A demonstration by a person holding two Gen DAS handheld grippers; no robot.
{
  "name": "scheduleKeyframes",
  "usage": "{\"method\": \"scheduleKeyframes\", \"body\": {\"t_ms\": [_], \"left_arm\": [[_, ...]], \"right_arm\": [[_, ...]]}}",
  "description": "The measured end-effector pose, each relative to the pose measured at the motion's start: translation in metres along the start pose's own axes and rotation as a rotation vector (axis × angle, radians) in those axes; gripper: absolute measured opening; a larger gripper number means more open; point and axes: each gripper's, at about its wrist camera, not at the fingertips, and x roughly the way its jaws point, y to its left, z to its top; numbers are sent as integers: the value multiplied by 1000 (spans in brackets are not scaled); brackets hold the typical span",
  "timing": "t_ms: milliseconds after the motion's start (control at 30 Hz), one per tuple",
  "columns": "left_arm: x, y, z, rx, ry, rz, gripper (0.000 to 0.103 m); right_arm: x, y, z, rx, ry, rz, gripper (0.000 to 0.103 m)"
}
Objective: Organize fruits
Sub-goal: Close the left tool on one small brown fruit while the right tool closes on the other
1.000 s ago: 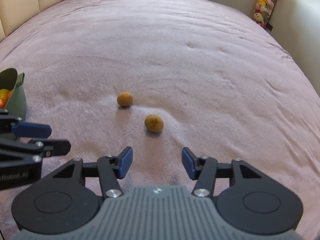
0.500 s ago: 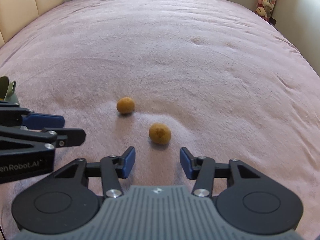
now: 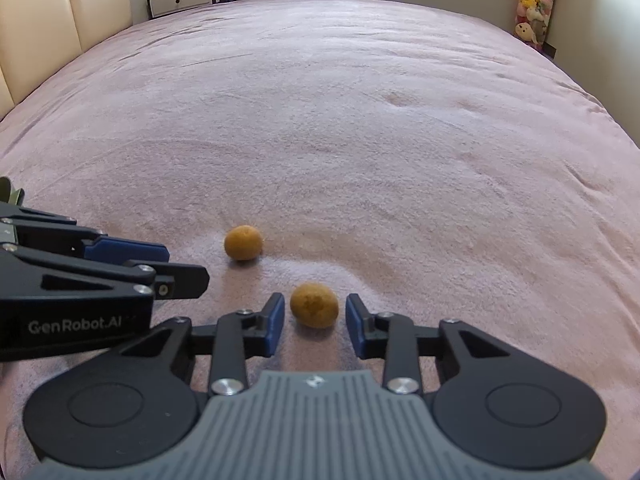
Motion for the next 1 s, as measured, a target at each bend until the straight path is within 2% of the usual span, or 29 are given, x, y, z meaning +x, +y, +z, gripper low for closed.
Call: {"method": "scheduleKeyframes", "body": {"t_ms": [100, 333, 667, 867, 1000], "left_arm": [[4, 1, 1, -11, 2, -9, 38], [15, -1, 6, -26, 0, -29, 37], [41, -10, 18, -27, 9, 47, 37], [46, -9, 21, -34, 15, 62, 37], [47, -10, 22, -38, 18, 56, 30]], "right_arm": [[2, -2, -1, 8, 3, 12, 24], [-3, -7, 3, 13, -6, -9, 24], [-5, -13, 4, 15, -6, -29, 24], [-4, -14, 4, 17, 3, -37, 24], [-2, -11, 6, 23, 9, -41, 24]]}}
